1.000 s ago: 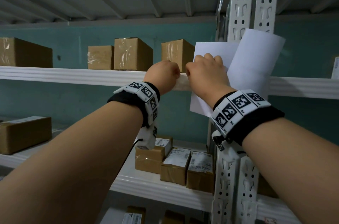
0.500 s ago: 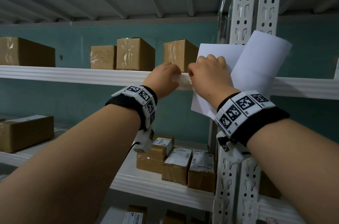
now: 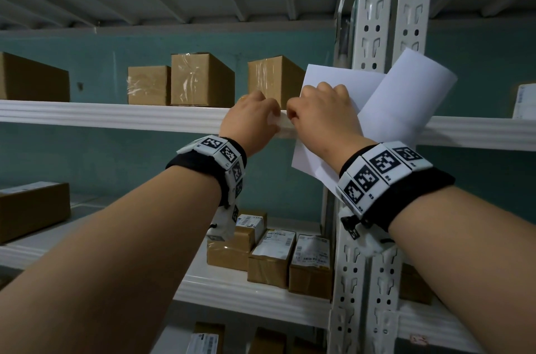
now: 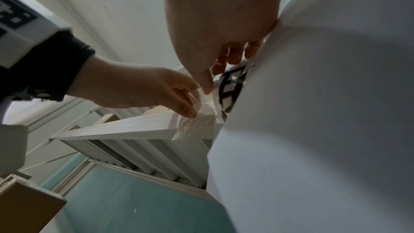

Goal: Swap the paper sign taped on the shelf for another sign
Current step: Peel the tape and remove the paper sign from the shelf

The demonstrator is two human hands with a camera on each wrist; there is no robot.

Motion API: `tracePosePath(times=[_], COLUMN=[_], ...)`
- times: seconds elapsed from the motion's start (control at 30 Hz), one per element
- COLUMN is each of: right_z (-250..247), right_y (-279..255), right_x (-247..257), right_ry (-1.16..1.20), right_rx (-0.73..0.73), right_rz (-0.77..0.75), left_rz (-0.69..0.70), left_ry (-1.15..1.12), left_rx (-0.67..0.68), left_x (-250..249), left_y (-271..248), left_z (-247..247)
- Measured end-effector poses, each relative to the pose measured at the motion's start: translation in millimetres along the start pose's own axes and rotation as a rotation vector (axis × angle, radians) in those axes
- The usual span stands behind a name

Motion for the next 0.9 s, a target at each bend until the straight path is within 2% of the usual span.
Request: tracePosePath(times=[0.17, 0.4, 0.53, 0.67, 0.73, 0.8, 0.9], right_z=[1.1, 1.8, 2.5, 2.6, 3.4, 2.7, 0.5], right_y=[-0.1, 2.4, 2.7, 2.7, 4.3, 6.9, 10.1], right_x=[1.7, 0.3, 1.5, 3.6, 6.3, 10.1, 16.0], right_ry=[0.023, 0.028, 0.025, 0.025, 0.023, 0.014, 0.014], right_rx=[-0.004, 0.001, 0.004, -0.005, 0.003, 0.008, 0.008], right_rz=[0.01, 0.025, 0.025, 0.013, 0.013, 0.012, 0.014], left_rz=[0.01, 0.06, 0.068, -0.107, -0.246, -0.393, -0.518], left_ry=[0.029, 0.123, -0.002, 0.063, 0.008, -0.193, -0.414], left_rx=[-0.027, 0.015, -0.063, -0.23, -0.168, -0.063, -0.006], left_x=[-0.2, -1.5, 0.9, 10.6, 19.5, 26.3, 26.4], left_y=[1.3, 1.5, -7.7, -36.3, -48.5, -57.6, -63.9], left_z=[1.3, 7.0, 7.1, 5.4, 10.5, 18.9, 26.4])
Point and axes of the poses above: each hand's wrist, its own y-axis towards the middle knuckle, its own z-axis out of the palm, x = y × z, the point moved 4 cm from there along y, towards the middle knuckle, and after that the axes turned 15 degrees about z, right-handed, at the moved point
